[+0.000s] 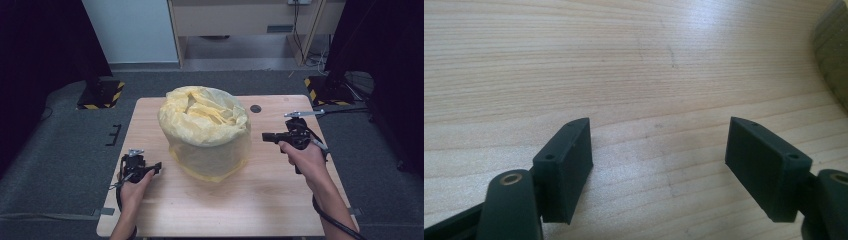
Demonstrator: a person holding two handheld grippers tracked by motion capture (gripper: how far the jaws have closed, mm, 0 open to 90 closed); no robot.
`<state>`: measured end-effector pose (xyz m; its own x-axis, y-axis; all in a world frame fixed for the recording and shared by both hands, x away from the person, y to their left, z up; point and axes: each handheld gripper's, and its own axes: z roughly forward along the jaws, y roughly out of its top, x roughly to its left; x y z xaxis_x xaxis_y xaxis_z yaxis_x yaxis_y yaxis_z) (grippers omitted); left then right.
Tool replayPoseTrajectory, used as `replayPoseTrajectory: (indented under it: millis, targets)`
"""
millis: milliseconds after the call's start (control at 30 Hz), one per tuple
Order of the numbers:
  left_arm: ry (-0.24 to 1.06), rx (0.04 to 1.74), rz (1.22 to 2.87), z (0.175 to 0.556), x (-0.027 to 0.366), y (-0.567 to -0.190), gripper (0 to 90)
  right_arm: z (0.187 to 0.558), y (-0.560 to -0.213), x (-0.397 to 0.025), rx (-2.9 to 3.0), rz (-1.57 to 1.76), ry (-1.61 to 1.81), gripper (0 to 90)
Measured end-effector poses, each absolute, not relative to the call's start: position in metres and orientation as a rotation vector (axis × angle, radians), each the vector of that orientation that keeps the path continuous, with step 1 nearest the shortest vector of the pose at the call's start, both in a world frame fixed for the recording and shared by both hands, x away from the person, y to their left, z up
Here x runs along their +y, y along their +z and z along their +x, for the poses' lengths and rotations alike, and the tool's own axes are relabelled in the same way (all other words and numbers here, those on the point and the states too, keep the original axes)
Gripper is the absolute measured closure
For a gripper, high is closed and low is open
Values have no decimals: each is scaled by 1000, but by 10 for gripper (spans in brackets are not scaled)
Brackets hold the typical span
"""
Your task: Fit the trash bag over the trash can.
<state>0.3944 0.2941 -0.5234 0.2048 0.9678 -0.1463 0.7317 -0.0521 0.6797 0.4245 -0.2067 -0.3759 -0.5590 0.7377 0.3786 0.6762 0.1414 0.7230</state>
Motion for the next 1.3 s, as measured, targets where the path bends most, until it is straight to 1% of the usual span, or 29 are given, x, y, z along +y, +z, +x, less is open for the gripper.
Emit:
replayPoseTrajectory:
  millis: [167, 300, 467, 533, 600, 733, 1000, 1300]
  targets:
    - [491, 1560, 1856, 395, 292, -525, 243, 424, -361, -206, 2318, 1413, 1416, 900]
    - [535, 1530, 1892, 395, 293, -527, 228, 422, -346, -201, 2318, 1385, 1425, 900]
    - [601, 1475, 1972, 396, 288, -531, 155, 422, -332, -195, 2323, 1351, 1448, 900]
    - [597, 1473, 1973, 397, 286, -532, 103, 422, -327, -192, 2323, 1338, 1457, 900]
    - [598, 1471, 1973, 397, 285, -533, 80, 423, -323, -189, 2323, 1326, 1467, 900]
    - [602, 1467, 1971, 397, 285, -534, 74, 425, -315, -184, 2321, 1296, 1493, 900]
    - [604, 1475, 1966, 398, 281, -535, 22, 433, -302, -170, 2331, 1249, 1527, 900]
    - [604, 1478, 1964, 398, 281, -535, 19, 439, -293, -152, 2345, 1216, 1537, 900]
